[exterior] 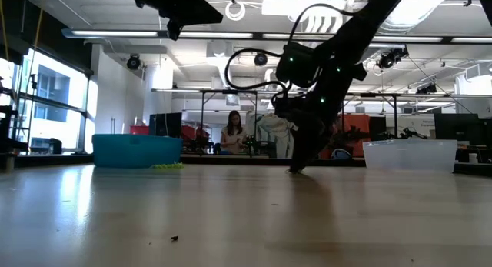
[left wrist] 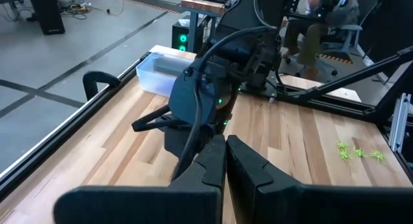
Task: Sort Halloween decoration
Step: Put the green spider toy into the blue bin
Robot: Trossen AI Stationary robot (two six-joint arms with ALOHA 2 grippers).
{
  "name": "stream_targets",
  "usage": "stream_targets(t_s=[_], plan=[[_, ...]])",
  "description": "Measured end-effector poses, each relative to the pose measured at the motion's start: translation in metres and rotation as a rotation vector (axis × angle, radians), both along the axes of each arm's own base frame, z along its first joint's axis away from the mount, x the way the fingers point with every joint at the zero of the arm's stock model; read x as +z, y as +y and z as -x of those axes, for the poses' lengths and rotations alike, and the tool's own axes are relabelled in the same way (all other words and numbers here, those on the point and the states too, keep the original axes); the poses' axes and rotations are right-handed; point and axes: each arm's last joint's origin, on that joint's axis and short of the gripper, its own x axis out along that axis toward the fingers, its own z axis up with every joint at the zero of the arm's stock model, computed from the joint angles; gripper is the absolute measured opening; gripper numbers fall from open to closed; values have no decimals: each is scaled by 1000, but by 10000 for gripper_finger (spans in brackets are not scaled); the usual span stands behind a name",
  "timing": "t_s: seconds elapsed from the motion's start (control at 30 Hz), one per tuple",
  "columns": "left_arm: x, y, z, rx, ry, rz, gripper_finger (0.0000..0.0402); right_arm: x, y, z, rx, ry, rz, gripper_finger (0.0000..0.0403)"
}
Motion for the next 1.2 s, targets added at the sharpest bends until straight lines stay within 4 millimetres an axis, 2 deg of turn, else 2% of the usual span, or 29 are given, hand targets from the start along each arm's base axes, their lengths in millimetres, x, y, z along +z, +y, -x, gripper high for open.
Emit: stream_targets(t_s=[0.1,0.17,0.4,0.53,0.7,0.87,1.0,1.2], plan=[[2,0,3,-4,1,-12,0,7,0,3,0,-12,6,36],[8,-1,8,-8,-19,-31,0,17,1,5,23,-36,4,11],[22,-4,39,25,-8,-54,0,67,3,15,41,-192,45,3],[24,-4,48,32,3,-55,0,99,9,22,48,-334,15,1],[19,-2,35,57,1,-61,11,136,25,21,72,-581,6,1],[10,1,4,33,-54,-67,59,157,39,14,81,-780,6,0],[3,0,-12,21,-87,-57,117,164,47,10,49,-841,44,0],[5,0,-11,34,-113,-4,193,185,48,7,13,-846,194,0]])
